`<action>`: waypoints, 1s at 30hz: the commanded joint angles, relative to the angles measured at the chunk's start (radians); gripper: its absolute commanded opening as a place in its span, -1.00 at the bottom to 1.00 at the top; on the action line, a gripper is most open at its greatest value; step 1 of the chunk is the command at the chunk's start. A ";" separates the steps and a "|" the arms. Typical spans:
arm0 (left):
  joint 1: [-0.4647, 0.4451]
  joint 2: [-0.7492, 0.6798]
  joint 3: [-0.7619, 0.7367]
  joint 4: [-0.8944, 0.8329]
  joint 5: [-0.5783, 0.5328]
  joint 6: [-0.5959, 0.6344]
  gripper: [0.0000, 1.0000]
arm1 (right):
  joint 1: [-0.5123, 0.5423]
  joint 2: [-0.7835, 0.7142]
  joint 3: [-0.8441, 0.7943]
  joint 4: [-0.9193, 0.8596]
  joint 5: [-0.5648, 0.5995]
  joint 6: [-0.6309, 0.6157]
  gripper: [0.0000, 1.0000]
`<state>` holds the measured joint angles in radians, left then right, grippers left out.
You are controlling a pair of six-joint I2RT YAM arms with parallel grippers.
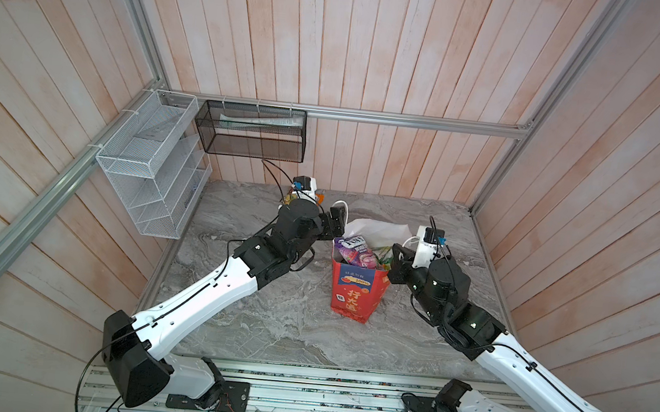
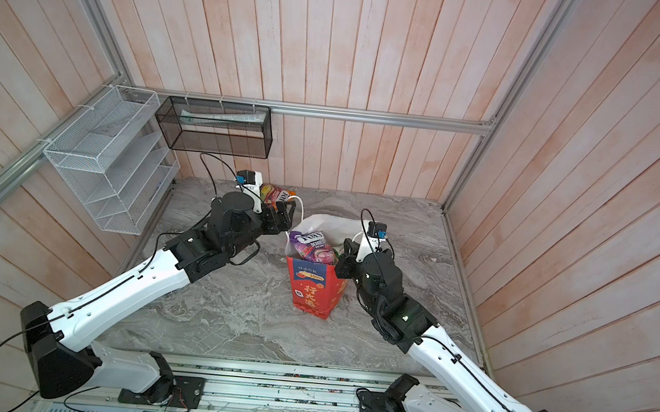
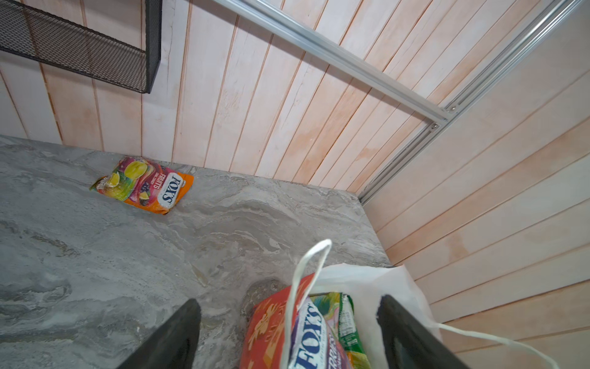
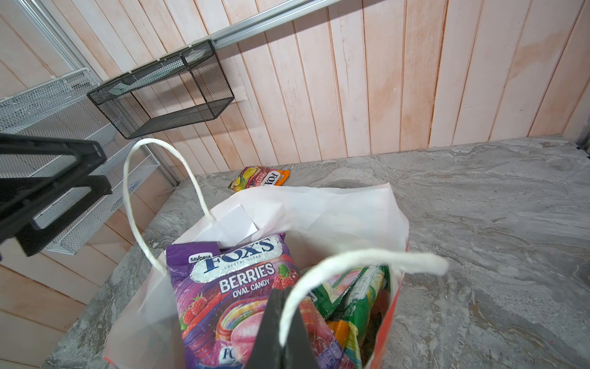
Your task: Place the snacks into the paper bag
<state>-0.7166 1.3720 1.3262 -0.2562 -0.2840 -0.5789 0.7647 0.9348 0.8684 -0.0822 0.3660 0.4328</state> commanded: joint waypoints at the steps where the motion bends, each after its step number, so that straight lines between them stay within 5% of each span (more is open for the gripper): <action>1: 0.025 0.007 -0.046 0.069 0.070 -0.021 0.55 | 0.008 0.002 0.016 0.016 0.011 -0.012 -1.00; 8: 0.073 0.059 -0.039 0.083 0.156 -0.040 -0.18 | 0.010 0.008 0.015 0.015 0.015 -0.014 -1.00; 13: 0.099 0.067 -0.033 0.123 0.300 -0.045 -0.98 | 0.010 0.008 0.016 0.015 0.011 -0.016 -1.00; 16: 0.086 0.076 0.006 0.161 0.500 -0.047 -1.00 | 0.011 0.009 0.018 0.017 0.012 -0.019 -1.00; 18: 0.034 0.074 0.050 0.136 0.533 -0.031 -1.00 | 0.012 0.011 0.020 0.016 0.011 -0.020 -1.00; 24: -0.214 0.020 0.107 0.117 0.340 0.125 -1.00 | 0.012 -0.005 0.020 0.010 0.027 -0.022 -1.00; 30: -0.141 0.019 0.094 0.057 0.229 0.088 -1.00 | 0.011 -0.022 0.021 0.007 0.042 -0.026 -1.00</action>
<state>-0.9058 1.4303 1.3846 -0.2337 0.0101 -0.4904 0.7662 0.9363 0.8684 -0.1123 0.3920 0.4164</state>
